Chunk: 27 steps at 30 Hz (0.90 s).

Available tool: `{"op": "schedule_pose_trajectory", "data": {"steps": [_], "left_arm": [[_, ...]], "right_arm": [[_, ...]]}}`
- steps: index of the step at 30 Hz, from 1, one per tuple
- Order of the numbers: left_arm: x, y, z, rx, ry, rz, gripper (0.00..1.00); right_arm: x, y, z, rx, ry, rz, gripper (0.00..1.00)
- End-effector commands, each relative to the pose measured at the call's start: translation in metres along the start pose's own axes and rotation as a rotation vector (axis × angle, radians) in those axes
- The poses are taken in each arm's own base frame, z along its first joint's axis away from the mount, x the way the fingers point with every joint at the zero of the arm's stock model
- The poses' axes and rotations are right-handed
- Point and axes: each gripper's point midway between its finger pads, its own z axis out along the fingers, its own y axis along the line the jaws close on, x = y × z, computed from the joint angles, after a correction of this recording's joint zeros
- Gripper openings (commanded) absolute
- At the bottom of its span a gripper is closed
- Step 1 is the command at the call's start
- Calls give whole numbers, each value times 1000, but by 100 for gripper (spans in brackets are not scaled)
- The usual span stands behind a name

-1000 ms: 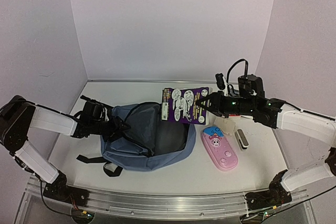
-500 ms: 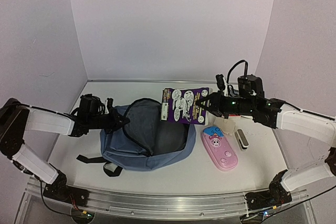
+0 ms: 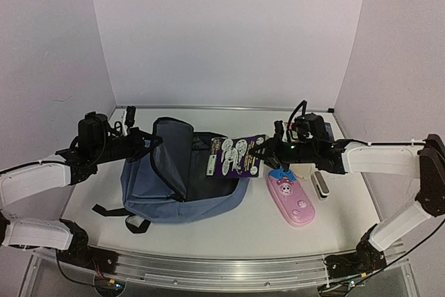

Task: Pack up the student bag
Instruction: Place the book in the student bag.

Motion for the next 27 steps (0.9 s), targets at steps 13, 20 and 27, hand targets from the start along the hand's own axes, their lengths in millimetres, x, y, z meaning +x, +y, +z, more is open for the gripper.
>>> {"op": "schedule_pose_trajectory", "data": {"steps": [13,20,27], "left_arm": [[-32,-91,-14,240,30,170,0],[-33,-95,-12,248,51,183,0],[-32,-95,-10,258,52,177,0]], "right_arm": [[1,68,52,-301,121,96,0],[6,91,63,-392,164,123,0],[16,94,90,-401,202,141,0]]}}
